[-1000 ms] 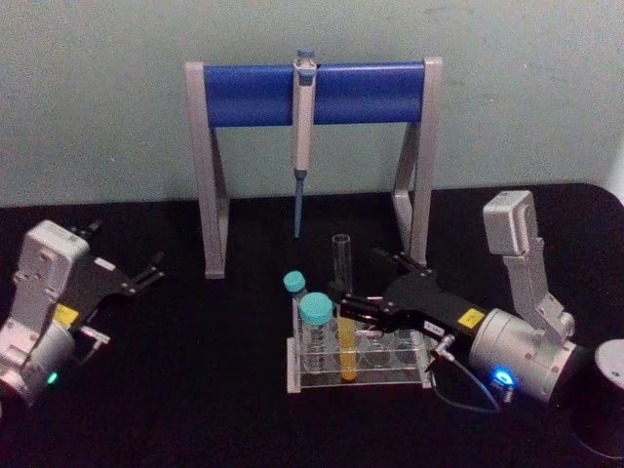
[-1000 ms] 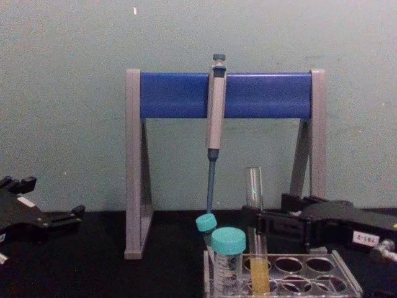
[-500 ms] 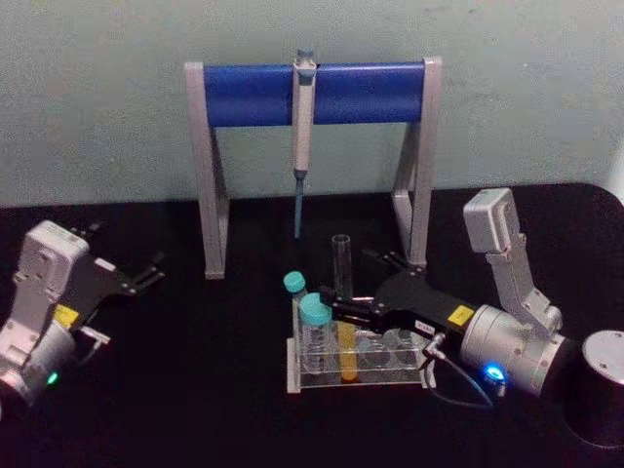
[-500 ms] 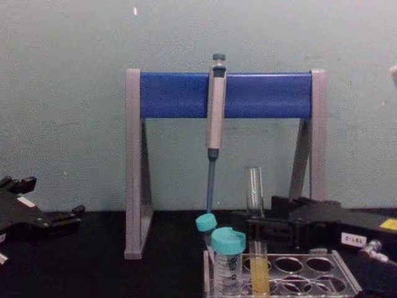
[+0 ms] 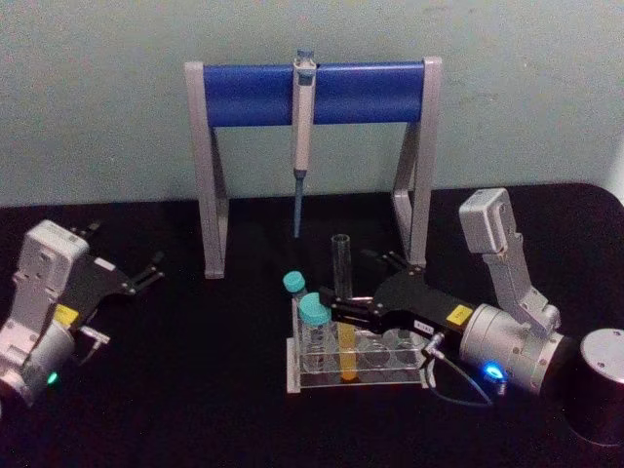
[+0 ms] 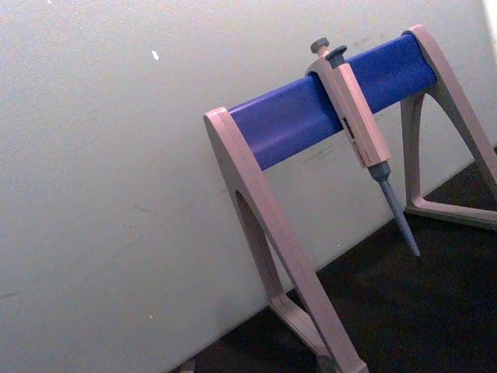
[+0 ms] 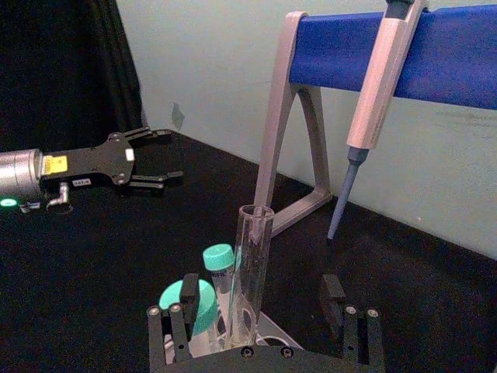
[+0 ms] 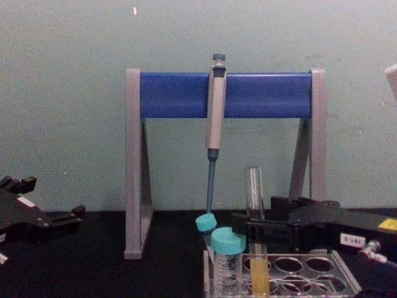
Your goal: Pick up the test tube from the test tube rack, shake it, then place it back into the test tube rack.
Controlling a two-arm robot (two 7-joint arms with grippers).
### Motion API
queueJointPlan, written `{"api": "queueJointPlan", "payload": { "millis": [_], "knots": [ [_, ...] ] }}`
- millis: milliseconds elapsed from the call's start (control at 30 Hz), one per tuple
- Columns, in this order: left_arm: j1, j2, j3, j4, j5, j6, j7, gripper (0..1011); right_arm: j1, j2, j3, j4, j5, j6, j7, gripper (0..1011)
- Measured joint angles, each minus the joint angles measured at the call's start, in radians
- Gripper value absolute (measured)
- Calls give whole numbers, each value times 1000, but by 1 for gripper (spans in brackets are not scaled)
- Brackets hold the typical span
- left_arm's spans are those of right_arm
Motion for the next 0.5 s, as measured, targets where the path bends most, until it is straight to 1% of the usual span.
{"api": "queueJointPlan", "payload": {
  "millis": [233, 433, 500],
  "knots": [
    [0, 0, 0, 0, 0, 0, 0, 1001, 0, 0, 0, 0, 0, 0, 0, 1000],
    [0, 0, 0, 0, 0, 0, 0, 1001, 0, 0, 1, 0, 1, 0, 0, 912],
    [0, 0, 0, 0, 0, 0, 0, 1001, 0, 0, 1, 0, 1, -1, 0, 850]
  ]
}}
